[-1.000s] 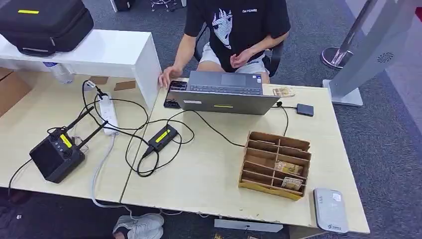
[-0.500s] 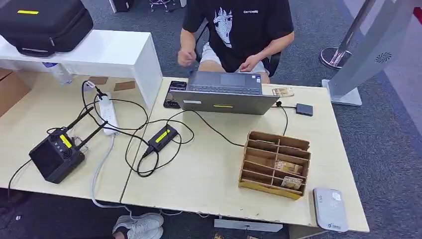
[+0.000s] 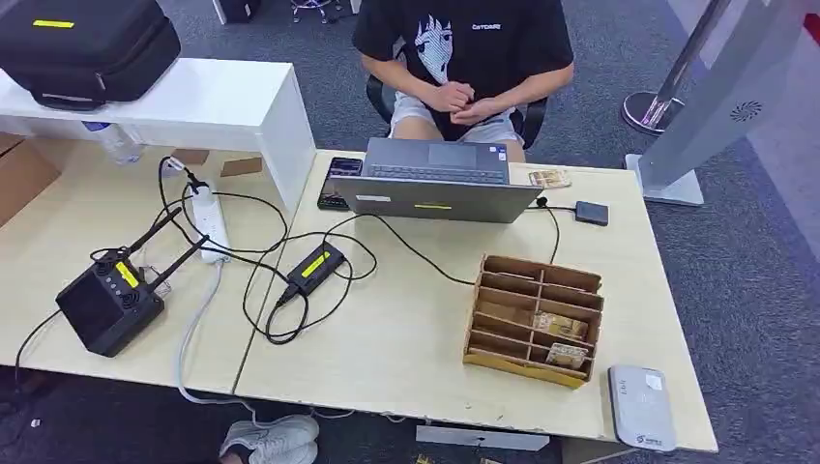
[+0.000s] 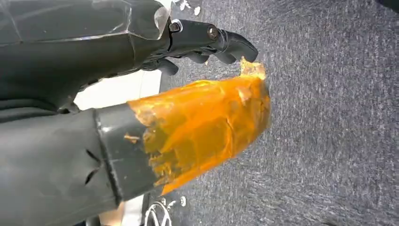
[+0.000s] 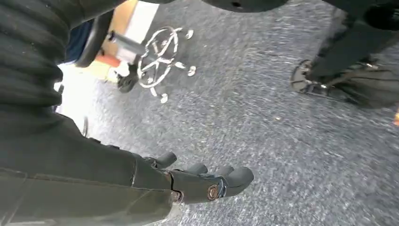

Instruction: Pass the card to the sensor for recognition and then transmit it.

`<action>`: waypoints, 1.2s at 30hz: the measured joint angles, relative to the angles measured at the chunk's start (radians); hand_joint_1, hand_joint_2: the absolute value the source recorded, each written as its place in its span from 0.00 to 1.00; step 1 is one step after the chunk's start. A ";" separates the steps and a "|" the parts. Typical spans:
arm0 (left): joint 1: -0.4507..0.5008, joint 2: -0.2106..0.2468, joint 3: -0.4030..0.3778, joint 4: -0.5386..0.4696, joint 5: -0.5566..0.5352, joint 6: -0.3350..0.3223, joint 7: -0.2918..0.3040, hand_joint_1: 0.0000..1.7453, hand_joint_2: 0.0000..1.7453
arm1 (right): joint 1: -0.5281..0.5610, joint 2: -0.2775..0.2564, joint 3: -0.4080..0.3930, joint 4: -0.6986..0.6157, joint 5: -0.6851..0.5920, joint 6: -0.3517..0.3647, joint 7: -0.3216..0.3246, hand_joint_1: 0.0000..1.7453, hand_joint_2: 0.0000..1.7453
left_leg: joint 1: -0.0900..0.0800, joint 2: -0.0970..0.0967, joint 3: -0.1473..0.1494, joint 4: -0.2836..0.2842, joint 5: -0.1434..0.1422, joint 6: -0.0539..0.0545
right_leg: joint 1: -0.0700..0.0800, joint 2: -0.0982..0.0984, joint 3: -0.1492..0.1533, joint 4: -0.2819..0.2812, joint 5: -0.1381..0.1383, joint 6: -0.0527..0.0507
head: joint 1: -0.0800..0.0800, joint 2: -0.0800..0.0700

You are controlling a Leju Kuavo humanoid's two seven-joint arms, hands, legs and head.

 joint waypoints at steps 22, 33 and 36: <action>0.000 -0.010 0.005 0.000 0.007 0.138 0.129 0.00 1.00 | -0.004 0.001 -0.010 -0.002 -0.063 -0.402 -0.050 0.00 1.00 | 0.000 0.001 0.000 0.000 0.000 0.000 | 0.000 0.000 0.001 0.000 0.000 0.000 | 0.000 0.000; -0.007 -0.026 0.041 -0.001 0.078 0.333 -0.013 0.00 1.00 | 0.017 0.023 -0.016 0.000 -0.005 -0.173 -0.066 0.00 1.00 | 0.000 0.001 0.001 0.000 0.000 0.000 | 0.000 0.001 0.000 0.001 0.000 0.000 | 0.000 0.000; -0.006 -0.089 0.124 -0.130 -0.069 0.396 -0.047 0.00 1.00 | 0.017 0.018 -0.054 0.000 -0.057 -0.253 -0.101 0.00 1.00 | 0.000 0.002 0.001 0.000 0.000 0.000 | 0.000 0.002 -0.001 0.000 0.000 0.000 | 0.000 0.000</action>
